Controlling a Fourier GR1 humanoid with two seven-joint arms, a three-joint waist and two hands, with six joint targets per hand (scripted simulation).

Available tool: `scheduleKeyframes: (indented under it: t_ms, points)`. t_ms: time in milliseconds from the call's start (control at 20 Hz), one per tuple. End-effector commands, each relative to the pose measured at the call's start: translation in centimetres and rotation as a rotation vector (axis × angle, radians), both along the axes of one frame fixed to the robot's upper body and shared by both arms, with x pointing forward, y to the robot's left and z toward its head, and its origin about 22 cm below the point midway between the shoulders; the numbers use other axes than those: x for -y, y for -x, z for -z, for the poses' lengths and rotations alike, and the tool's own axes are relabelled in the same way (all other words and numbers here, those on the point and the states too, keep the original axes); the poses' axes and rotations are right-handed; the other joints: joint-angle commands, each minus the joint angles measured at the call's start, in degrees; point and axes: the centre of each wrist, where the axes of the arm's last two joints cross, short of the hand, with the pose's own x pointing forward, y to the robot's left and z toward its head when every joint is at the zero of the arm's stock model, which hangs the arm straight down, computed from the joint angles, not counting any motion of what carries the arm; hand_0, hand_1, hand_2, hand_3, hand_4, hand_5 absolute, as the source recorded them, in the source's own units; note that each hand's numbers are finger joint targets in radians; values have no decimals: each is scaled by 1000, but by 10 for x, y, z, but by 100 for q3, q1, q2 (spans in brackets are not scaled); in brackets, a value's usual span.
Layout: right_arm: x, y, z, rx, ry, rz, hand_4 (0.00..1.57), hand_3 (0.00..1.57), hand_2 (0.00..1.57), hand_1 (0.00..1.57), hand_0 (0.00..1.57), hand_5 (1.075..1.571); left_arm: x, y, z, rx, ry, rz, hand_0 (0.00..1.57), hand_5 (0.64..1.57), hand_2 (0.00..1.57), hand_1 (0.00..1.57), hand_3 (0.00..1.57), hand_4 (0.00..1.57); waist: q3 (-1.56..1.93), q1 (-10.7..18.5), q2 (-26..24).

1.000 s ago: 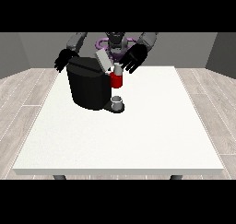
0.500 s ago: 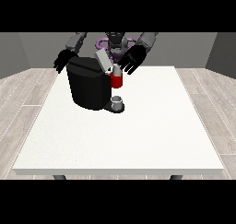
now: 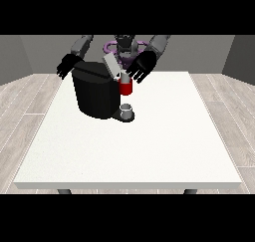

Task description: Insert the coffee pod into the coffee machine and close the lid

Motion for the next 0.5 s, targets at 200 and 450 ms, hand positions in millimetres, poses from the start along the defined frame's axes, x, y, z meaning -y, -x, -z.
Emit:
scheduleKeyframes:
  t_ms: [200, 450]
  points:
    - [-19, -3, 2, 12, 6, 15, 437, 0, 0, 0, 0, 1571, 22, -2, 6, -7, -4, 16, 1196, 1571, 1240, 1196, 1142, 466, -4, 67, 170]
    - [-9, 11, 9, -32, 18, 29, 366, 0, 0, 0, 0, 1571, -11, 2, 22, -34, -16, 9, 1152, 1571, 1178, 1152, 1020, 450, -6, -25, -46]
